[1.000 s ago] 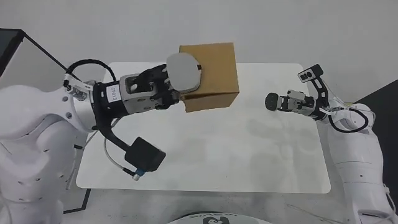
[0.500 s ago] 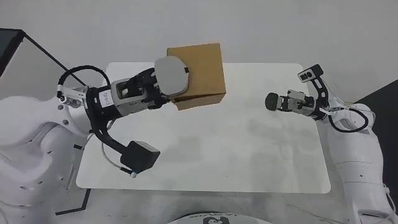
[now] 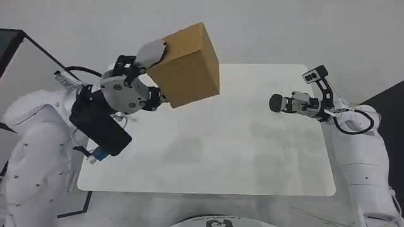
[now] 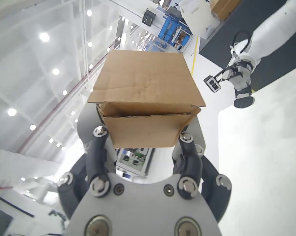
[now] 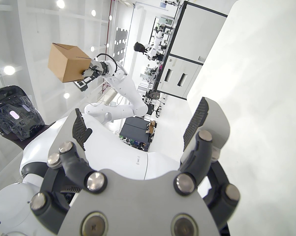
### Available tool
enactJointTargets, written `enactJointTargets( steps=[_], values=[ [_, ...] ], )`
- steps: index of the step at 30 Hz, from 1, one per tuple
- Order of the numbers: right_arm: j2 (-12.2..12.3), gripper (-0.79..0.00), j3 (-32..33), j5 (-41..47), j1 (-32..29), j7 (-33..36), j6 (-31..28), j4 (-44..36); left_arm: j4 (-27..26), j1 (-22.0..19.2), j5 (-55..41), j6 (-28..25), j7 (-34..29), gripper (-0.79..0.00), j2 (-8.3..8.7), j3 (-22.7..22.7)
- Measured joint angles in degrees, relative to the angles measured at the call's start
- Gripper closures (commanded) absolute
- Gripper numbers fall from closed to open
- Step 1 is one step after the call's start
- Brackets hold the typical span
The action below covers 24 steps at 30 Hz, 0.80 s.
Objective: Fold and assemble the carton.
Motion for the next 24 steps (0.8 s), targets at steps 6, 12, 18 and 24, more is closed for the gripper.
enactJointTargets(
  steps=[6,12,18,24],
  values=[
    [0.00,-0.785,0.00,0.00,0.00,0.00,0.00,0.00,-0.67,0.28,-4.00,-0.61,-2.62,0.000,-0.03,0.09],
    [0.00,-0.785,0.00,0.00,0.00,0.00,0.00,0.00,2.22,3.07,-11.34,1.56,-1.51,0.000,-0.51,1.60],
    [0.00,-0.785,0.00,0.00,0.00,0.00,0.00,0.00,3.93,5.76,-22.57,1.18,-0.09,0.000,-0.87,3.20],
    [0.00,-0.785,0.00,0.00,0.00,0.00,0.00,0.00,4.22,6.24,-24.80,1.02,1.37,0.000,-1.21,5.12]
  ],
)
